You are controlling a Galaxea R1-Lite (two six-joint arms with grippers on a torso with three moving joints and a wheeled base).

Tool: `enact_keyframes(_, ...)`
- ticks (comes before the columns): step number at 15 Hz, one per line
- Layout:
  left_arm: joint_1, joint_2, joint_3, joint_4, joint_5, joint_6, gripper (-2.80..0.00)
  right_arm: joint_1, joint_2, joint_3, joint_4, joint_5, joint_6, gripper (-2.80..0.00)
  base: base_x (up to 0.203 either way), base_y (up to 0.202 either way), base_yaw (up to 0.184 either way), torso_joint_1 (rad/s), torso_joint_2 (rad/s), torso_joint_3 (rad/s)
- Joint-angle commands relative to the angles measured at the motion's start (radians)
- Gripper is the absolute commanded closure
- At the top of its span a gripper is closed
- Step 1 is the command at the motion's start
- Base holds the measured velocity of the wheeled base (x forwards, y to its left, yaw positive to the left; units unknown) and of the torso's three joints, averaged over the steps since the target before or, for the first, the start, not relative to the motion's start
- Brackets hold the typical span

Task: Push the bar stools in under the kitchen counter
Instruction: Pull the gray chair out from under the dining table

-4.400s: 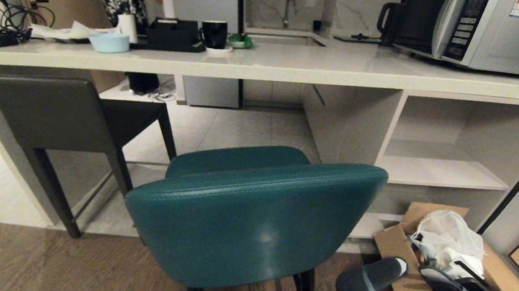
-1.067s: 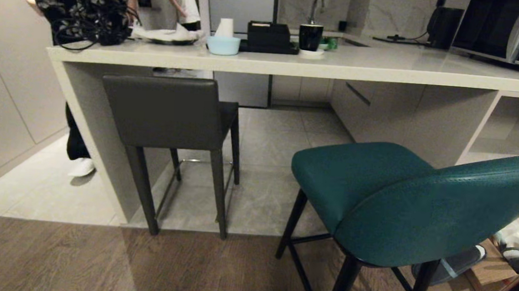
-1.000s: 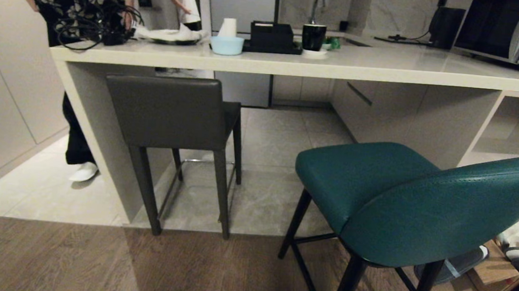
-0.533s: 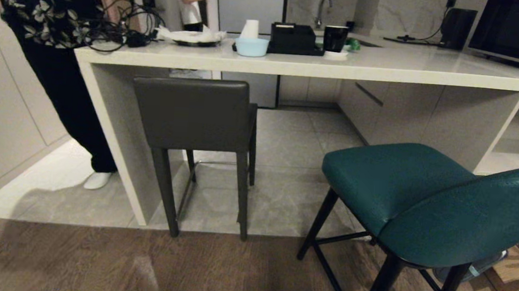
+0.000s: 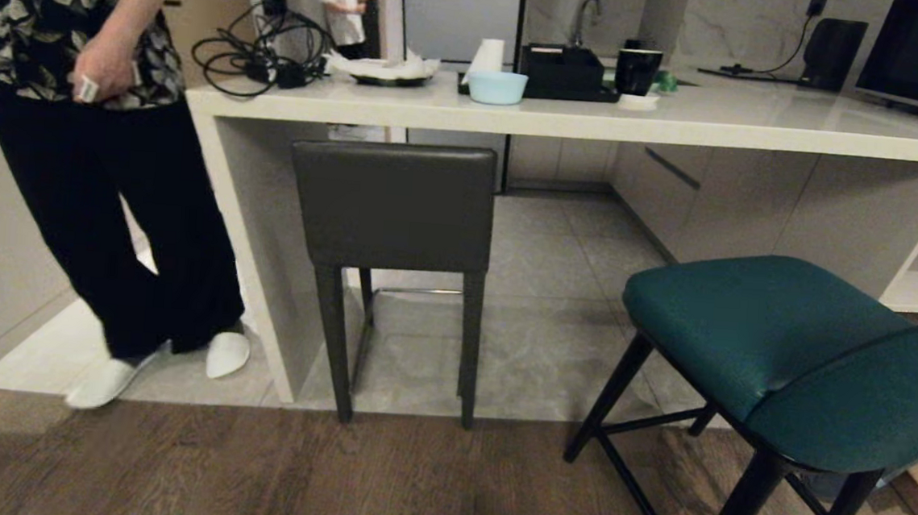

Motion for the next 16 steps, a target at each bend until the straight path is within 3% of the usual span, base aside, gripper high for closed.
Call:
enact_keyframes(1,0.0,0.0,0.018,0.0,0.0,0.0,0.0,0.0,0.001,0.0,0.0,0.0,0.0,0.0,0.0,0.197,-0.002,0.003,0.0,0.004)
enact_keyframes(9,0.0,0.0,0.018,-0.002,0.002,0.0,0.0,0.0,0.001,0.0,0.0,0.0,-0.002,0.0,0.0,0.185,-0.001,0.002,0.0,0.002)
enact_keyframes(16,0.0,0.0,0.018,-0.002,0.0,0.0,0.0,0.0,0.001,0.0,0.0,0.0,0.0,0.0,0.036,0.01,0.0,0.001,0.0,0.0)
